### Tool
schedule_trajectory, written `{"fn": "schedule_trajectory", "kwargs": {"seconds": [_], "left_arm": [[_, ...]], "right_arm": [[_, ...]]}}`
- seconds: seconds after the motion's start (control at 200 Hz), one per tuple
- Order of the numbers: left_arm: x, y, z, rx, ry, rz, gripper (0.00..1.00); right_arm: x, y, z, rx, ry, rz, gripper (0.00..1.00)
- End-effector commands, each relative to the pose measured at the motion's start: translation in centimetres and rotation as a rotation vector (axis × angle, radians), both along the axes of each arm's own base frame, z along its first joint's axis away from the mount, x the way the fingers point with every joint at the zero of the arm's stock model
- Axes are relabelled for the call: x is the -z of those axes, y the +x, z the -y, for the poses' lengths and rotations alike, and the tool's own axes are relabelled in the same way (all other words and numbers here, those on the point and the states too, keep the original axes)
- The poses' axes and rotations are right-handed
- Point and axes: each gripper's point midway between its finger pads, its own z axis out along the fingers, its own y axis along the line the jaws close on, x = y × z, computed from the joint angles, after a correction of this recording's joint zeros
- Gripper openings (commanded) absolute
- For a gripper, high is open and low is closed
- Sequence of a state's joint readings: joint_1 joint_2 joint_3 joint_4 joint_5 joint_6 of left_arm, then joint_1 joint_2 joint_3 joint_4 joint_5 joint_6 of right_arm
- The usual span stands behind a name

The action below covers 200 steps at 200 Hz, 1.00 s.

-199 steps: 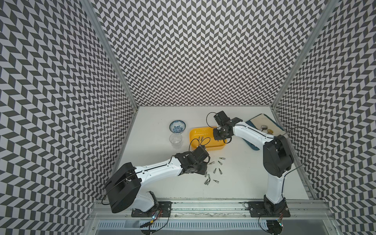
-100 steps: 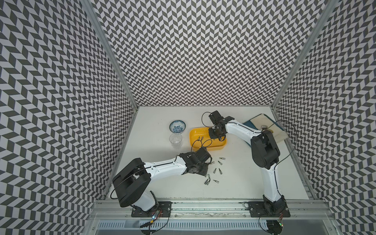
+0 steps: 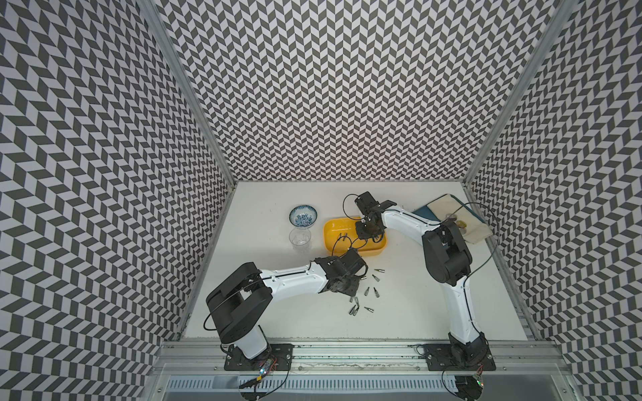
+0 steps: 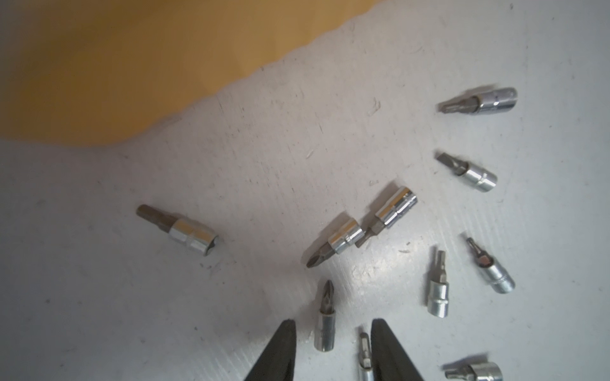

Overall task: Put the bit on the desktop into the storage box
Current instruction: Place the screwdriver bit in the storage box, then pick up the screwdriver bit from the center of the board.

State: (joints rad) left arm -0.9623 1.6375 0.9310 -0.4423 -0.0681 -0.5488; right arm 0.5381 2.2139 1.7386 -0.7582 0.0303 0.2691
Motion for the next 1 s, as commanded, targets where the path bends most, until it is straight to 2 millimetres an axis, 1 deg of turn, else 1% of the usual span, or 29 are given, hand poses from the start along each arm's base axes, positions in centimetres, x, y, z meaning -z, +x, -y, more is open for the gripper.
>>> {"fn": "schedule_trajectory", "kwargs": {"seconds": [0.0,0.175,0.28,0.416,0.531,0.676,0.786,0.997], "left_arm": [[0.0,0.2,0.1,0.017,0.034,0.016,0.41],[0.6,0.2,-0.2,0.022,0.069,0.012,0.4],[0.8,0.2,-0.2,0.025,0.078,0.01,0.39],[1.0,0.1,-0.1,0.031,0.088,0.007,0.38],[1.2,0.0,-0.1,0.038,0.098,0.001,0.36],[1.7,-0.4,-0.2,0.047,0.119,-0.004,0.33],[2.0,-0.5,-0.1,0.052,0.129,-0.007,0.3],[2.3,-0.6,0.0,0.057,0.142,-0.015,0.22]], "right_arm": [[-0.2,1.0,-0.1,-0.002,-0.008,0.029,0.09],[-0.2,1.0,-0.1,-0.002,-0.01,0.029,0.14],[-0.4,1.1,-0.1,-0.001,-0.008,0.035,0.22],[-1.1,1.3,-0.1,0.001,-0.007,0.048,0.28],[-2.0,1.6,-0.2,0.001,-0.002,0.062,0.3],[-3.7,1.9,-0.3,0.005,0.013,0.092,0.32],[-5.4,1.9,-0.2,0.008,0.025,0.116,0.32],[-9.1,0.8,0.6,0.022,0.046,0.166,0.33]]}}
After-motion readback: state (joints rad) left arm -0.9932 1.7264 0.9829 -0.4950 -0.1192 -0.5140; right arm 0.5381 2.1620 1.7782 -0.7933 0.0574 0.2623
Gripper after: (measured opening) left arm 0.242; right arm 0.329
